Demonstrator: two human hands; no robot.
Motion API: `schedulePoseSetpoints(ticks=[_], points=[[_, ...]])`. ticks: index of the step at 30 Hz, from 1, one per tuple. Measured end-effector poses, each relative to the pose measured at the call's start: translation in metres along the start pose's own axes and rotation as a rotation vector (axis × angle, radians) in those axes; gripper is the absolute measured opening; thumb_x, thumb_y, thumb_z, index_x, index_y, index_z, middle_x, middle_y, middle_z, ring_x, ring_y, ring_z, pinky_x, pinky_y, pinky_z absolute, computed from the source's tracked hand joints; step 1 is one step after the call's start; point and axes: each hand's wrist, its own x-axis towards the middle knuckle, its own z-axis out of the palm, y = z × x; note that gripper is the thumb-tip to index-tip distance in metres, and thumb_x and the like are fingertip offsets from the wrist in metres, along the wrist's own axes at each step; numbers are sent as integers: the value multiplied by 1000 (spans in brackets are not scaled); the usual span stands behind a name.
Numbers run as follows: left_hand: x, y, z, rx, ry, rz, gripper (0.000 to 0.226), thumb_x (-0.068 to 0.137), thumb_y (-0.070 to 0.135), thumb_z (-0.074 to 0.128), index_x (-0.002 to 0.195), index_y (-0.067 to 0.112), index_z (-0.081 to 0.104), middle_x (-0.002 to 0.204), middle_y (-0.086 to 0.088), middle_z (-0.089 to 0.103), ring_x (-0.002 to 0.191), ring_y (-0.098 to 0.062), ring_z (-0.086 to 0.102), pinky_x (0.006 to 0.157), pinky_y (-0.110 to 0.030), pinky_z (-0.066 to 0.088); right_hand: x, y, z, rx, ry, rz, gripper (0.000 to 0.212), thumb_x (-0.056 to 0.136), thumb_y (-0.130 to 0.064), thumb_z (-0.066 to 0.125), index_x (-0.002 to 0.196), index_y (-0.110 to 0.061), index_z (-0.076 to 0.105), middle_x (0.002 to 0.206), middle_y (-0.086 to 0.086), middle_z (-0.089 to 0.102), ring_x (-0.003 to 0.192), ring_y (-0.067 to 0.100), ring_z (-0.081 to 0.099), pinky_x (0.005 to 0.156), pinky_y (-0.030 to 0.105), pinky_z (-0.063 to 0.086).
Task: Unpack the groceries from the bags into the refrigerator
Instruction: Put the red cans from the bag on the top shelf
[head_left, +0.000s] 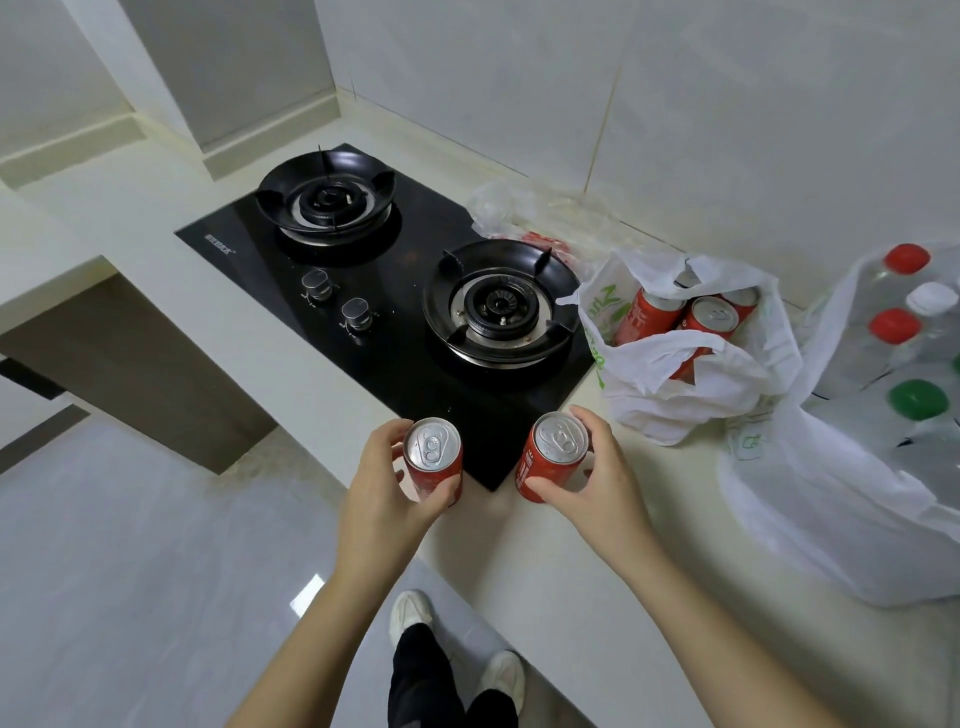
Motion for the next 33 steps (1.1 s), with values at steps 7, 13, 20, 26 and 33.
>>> schedulePoseSetpoints(ticks=[7, 13, 20, 26, 33], points=[[-27, -33, 26, -136, 64, -70, 92, 64, 24, 88, 138, 34, 34, 137, 13, 40, 128, -2, 41, 98, -32, 46, -10, 47, 24, 190, 34, 88, 96, 56, -37, 85, 139, -44, 37, 137, -15, 51, 126, 6, 51, 103, 44, 46], [-25, -44, 49, -206, 119, -103, 79, 67, 20, 85, 132, 27, 41, 132, 5, 49, 124, -14, 51, 102, -30, 47, -2, 58, 39, 274, 70, 92, 71, 66, 1, 85, 125, -20, 52, 116, 5, 65, 102, 3, 65, 84, 15, 49], [-23, -51, 62, -198, 163, -275, 66, 72, 11, 84, 127, 20, 49, 120, 3, 64, 108, -10, 63, 96, -34, 51, 3, 59, 47, 266, 86, 84, 56, 69, 10, 80, 118, -5, 56, 105, 11, 64, 86, -2, 61, 75, 6, 43], [-19, -51, 62, -100, 142, -315, 63, 70, 17, 85, 125, 25, 55, 112, 13, 67, 102, -3, 62, 85, -16, 46, 4, 62, 53, 226, 95, 97, 47, 71, 4, 81, 113, -5, 60, 100, 14, 68, 84, 13, 65, 73, 8, 45], [-12, -45, 56, -94, 117, -333, 53, 68, 22, 86, 115, 26, 62, 103, 13, 69, 95, -1, 65, 80, -17, 50, 3, 55, 50, 264, 79, 136, 48, 71, 5, 81, 113, -4, 60, 98, 11, 71, 78, 4, 66, 72, 11, 48]])
